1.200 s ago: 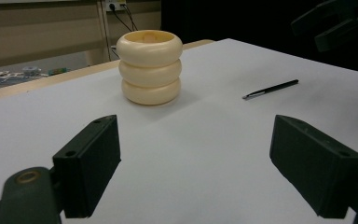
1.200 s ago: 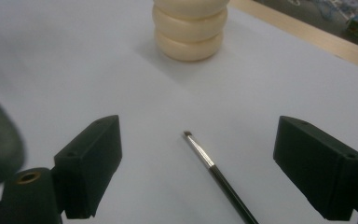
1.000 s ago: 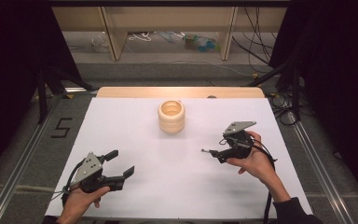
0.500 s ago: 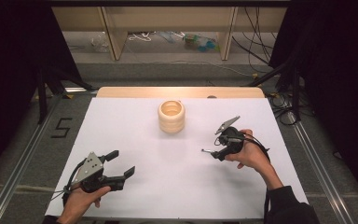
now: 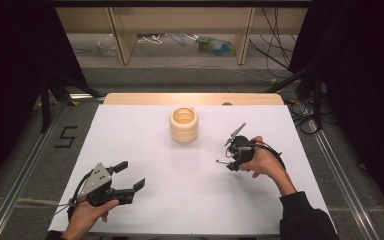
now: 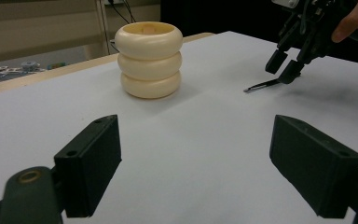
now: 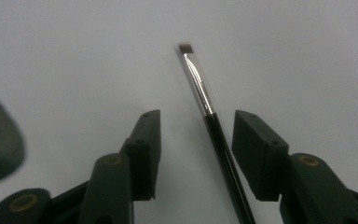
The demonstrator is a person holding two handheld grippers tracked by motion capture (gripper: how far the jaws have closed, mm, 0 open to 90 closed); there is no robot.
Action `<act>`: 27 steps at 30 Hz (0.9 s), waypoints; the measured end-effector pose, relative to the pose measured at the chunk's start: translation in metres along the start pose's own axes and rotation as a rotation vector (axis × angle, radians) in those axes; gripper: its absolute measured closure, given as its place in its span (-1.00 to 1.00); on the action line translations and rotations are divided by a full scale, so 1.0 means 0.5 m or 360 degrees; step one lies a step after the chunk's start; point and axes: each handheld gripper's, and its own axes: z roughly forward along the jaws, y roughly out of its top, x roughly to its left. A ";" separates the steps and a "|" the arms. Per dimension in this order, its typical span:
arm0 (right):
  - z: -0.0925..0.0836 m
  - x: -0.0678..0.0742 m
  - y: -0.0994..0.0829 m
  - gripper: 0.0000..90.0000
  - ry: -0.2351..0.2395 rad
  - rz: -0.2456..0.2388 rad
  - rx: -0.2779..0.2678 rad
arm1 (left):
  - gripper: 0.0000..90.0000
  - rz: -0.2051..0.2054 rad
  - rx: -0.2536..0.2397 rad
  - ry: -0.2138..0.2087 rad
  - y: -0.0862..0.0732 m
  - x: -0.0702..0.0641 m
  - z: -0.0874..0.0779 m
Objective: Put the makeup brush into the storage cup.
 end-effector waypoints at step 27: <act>0.026 -0.027 0.016 0.75 0.0061 -0.0013 0.0208 | -0.59 0.0018 -0.0024 -0.0024 0.002 -0.002 -0.001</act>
